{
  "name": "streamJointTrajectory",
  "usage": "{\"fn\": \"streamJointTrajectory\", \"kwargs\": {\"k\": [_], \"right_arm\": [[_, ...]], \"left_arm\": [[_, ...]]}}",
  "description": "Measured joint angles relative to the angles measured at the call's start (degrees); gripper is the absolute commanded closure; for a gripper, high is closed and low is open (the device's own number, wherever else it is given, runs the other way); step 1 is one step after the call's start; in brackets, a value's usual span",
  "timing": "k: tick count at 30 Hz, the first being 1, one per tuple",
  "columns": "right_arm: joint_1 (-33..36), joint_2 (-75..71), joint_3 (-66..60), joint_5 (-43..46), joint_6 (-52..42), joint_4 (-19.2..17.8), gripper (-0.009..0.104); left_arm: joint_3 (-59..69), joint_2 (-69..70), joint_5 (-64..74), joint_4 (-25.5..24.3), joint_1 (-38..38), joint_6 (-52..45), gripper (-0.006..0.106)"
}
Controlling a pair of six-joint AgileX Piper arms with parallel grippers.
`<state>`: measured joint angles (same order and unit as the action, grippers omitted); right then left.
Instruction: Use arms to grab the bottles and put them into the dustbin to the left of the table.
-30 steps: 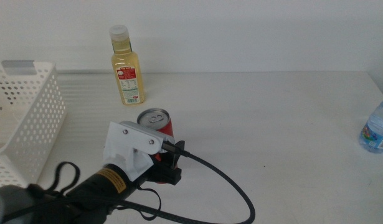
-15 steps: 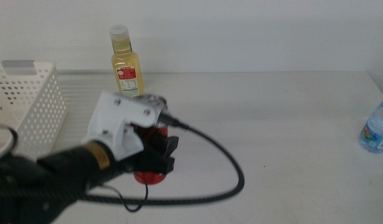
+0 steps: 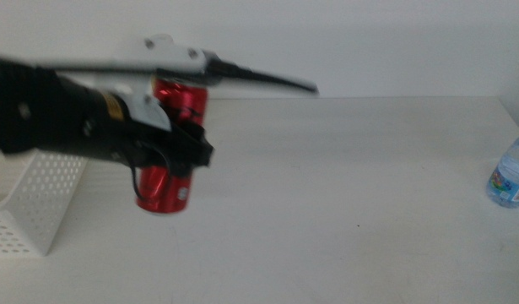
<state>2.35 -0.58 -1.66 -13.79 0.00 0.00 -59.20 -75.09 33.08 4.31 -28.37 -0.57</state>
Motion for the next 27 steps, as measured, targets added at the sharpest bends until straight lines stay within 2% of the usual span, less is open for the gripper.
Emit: {"fn": "streamJointTrajectory", "kwargs": {"k": [15, 27], "right_arm": [[0.00, 0.00, 0.00, 0.00, 0.00, 0.00, 0.016], [0.00, 0.00, 0.00, 0.00, 0.00, 0.00, 0.016]], "left_arm": [[-22.89, -8.06, 31.41, -0.53, 19.09, -6.75, 0.105], [-35.45, -17.23, 39.07, -0.59, 32.09, -10.70, 0.105]]}}
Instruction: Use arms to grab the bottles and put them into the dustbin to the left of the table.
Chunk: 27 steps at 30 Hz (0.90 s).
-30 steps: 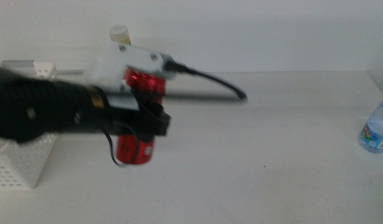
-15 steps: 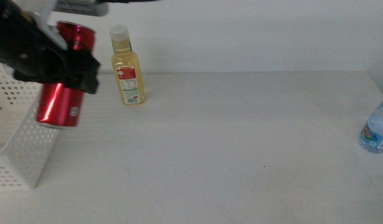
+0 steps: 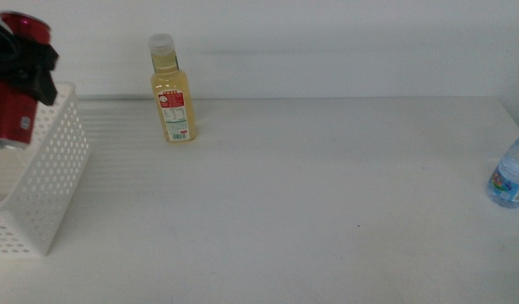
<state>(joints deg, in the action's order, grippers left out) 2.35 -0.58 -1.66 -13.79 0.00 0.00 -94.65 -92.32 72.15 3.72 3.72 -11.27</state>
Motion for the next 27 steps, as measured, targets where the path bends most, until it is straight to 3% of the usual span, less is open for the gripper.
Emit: {"fn": "streamJointTrajectory", "kwargs": {"k": [16, 27], "right_arm": [[0.00, 0.00, 0.00, 0.00, 0.00, 0.00, 0.016], [0.00, 0.00, 0.00, 0.00, 0.00, 0.00, 0.016]], "left_arm": [[-6.37, -12.46, -0.18, 0.24, 13.23, -6.22, 0.105], [-6.48, -20.42, -0.84, 1.17, 15.91, -6.66, 0.105]]}}
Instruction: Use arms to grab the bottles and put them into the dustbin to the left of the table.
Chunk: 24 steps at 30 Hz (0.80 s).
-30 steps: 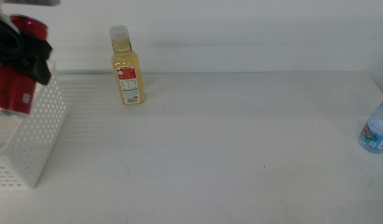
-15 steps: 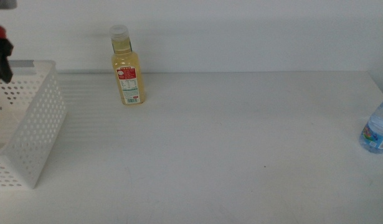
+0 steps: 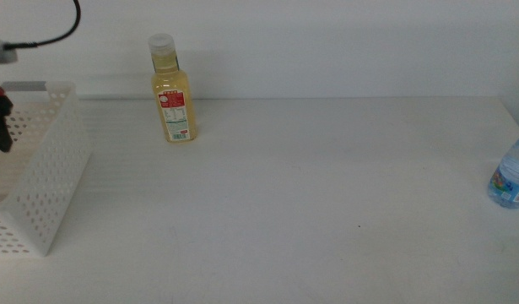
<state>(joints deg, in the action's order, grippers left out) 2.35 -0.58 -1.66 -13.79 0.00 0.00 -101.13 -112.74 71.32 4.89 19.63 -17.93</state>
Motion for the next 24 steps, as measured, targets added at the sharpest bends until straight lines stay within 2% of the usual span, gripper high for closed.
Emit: {"fn": "streamJointTrajectory", "kwargs": {"k": [16, 24], "right_arm": [[0.00, 0.00, 0.00, 0.00, 0.00, 0.00, 0.016], [0.00, 0.00, 0.00, 0.00, 0.00, 0.00, 0.016]], "left_arm": [[0.00, -7.49, -3.62, 0.27, 0.00, -0.39, 0.105], [0.00, -9.32, -6.45, 2.99, 0.00, -0.58, 0.105]]}}
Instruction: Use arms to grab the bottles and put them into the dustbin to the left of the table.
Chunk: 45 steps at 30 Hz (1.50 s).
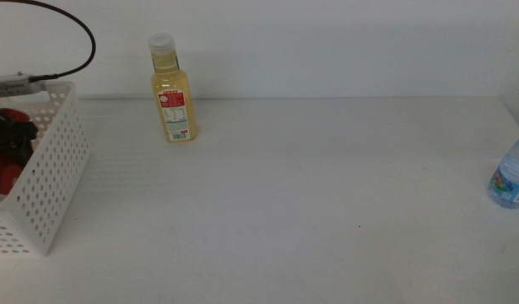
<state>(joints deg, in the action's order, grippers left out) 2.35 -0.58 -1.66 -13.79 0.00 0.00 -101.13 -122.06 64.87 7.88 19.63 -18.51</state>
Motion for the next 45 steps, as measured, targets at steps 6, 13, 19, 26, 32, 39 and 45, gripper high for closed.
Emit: {"fn": "streamJointTrajectory", "kwargs": {"k": [6, 13, 19, 26, 32, 39, 45], "right_arm": [[0.00, 0.00, 0.00, 0.00, 0.00, 0.00, 0.016], [0.00, 0.00, 0.00, 0.00, 0.00, 0.00, 0.016], [0.00, 0.00, 0.00, 0.00, 0.00, 0.00, 0.016], [0.00, 0.00, 0.00, 0.00, 0.00, 0.00, 0.016], [0.00, 0.00, 0.00, 0.00, 0.00, 0.00, 0.016], [0.00, 0.00, 0.00, 0.00, 0.00, 0.00, 0.016], [0.00, 0.00, 0.00, 0.00, 0.00, 0.00, 0.016]], "left_arm": [[0.00, -0.36, -0.63, 0.92, 0.00, 0.00, 0.030], [-0.69, 0.20, 0.24, -0.04, 0.00, 0.00, 0.012], [-2.92, 4.63, 2.28, -0.04, -0.12, 1.56, 0.012], [-2.41, 13.54, 3.78, -0.28, -4.03, 3.90, 0.012], [6.57, 25.94, -2.81, -1.33, -11.58, 7.48, 0.012], [22.51, 40.48, -12.37, -2.01, -19.20, 13.44, 0.012], [30.56, 49.38, -16.94, -2.20, -23.72, 14.39, 0.012]]}}
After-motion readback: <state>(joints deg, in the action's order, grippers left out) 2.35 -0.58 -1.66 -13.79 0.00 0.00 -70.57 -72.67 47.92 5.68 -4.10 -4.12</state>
